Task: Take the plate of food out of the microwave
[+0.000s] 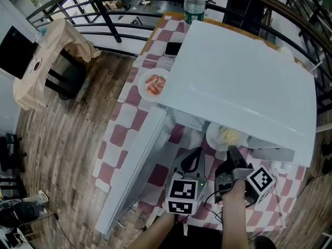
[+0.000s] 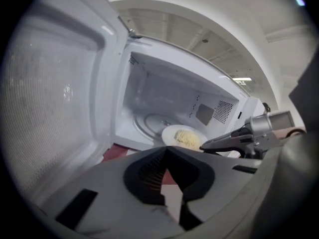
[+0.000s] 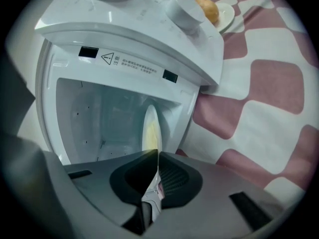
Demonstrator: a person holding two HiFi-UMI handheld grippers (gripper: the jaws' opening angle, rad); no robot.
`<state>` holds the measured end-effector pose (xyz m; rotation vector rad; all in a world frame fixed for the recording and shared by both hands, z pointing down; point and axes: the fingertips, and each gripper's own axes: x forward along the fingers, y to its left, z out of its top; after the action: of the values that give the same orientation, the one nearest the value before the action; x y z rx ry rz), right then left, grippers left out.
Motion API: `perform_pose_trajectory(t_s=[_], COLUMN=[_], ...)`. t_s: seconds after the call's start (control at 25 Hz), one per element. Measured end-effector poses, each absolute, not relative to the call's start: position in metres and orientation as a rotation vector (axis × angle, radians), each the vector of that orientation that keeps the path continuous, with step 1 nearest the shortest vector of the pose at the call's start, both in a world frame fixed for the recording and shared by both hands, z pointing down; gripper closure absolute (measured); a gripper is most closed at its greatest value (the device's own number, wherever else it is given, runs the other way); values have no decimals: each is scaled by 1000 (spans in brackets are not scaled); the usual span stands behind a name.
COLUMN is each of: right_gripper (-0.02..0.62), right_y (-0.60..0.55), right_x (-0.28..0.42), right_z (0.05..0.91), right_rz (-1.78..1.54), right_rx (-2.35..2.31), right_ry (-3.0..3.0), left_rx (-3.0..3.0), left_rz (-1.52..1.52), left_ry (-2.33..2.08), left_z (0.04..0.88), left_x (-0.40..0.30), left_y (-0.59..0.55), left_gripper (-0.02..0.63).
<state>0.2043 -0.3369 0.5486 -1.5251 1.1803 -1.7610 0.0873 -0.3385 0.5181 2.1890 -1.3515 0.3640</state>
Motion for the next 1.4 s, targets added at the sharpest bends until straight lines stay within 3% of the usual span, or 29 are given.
perform_pose_trajectory(t_s=[0.28,0.4,0.68,0.92,1.24,1.4], right_gripper=[578,578,578,578,578,578], right_y=[-329,-326,-322,-316,-314,-312], right_x=[211,214,216,220,221,221], right_z=[548,548,549,550,550,550], right_rz=[-1756,-1753,-1750,-1754,-1737,-1729], right_rx=[-1517,-1513,-1494,-1488,-1493,-1515], right_ry=[1238,1251,1283,1314,1357,1373], left_rx=[2034,1944,1849,1756,1788,1798], left_rz=[245,184,114,56,71,28], left_ry=[-1303,-1287,-1170,-1044,-975,-948], left_z=[528,531,538,546,547,546], left_x=[88,89,109,125,134,135], left_y=[-343,-346,-350,-351,-353,-353], left_gripper=[562,453,374,373,508,516])
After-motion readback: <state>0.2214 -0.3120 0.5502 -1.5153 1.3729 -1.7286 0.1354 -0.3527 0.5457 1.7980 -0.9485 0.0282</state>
